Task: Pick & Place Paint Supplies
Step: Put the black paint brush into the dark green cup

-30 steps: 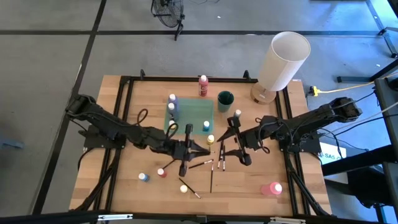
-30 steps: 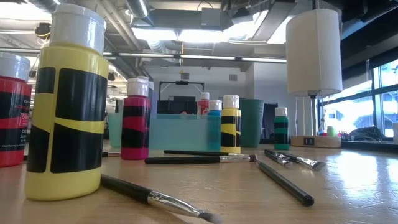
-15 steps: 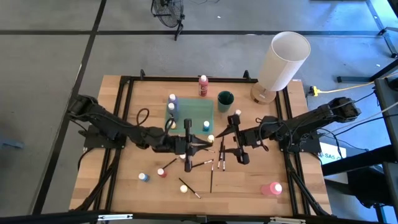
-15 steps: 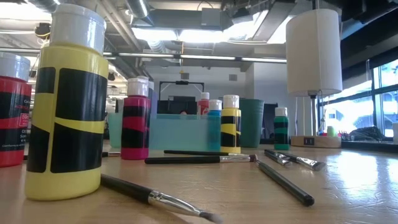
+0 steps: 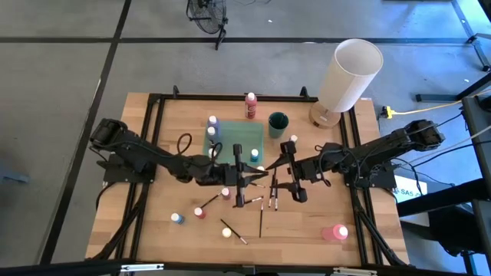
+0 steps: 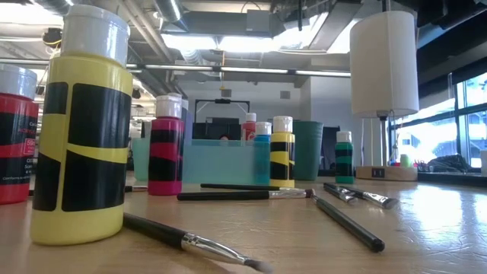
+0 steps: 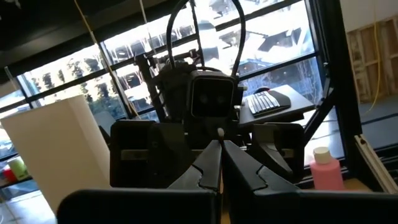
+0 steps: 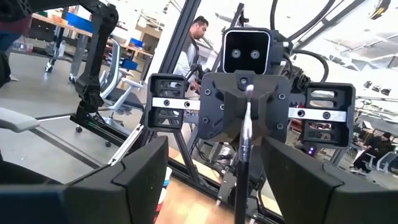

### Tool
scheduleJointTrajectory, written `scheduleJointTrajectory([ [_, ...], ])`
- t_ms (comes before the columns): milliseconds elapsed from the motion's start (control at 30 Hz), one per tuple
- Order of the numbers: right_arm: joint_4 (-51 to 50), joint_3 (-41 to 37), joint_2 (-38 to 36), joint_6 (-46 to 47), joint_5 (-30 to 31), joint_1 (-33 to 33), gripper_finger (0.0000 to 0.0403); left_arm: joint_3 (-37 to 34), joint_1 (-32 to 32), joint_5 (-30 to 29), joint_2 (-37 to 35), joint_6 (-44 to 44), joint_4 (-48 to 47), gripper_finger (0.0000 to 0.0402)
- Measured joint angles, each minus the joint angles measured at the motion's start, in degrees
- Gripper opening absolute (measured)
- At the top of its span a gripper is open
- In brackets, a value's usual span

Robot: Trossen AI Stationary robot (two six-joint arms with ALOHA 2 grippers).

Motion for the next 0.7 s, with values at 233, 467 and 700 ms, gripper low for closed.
scheduleJointTrajectory([
  [233,-0.09,0.00,0.00,-0.50,0.00,-0.07,0.0259,0.00,1.00,1.44,0.00,-1.00,-0.01,0.0002],
  [467,-0.15,0.00,0.00,-0.48,-0.01,-0.63,0.0244,0.00,0.99,1.57,0.00,-0.60,-0.01,0.0002],
  [700,-0.13,0.00,0.00,-0.44,-0.02,-0.85,0.0226,0.00,1.28,1.59,0.00,-0.46,-0.03,0.0002],
])
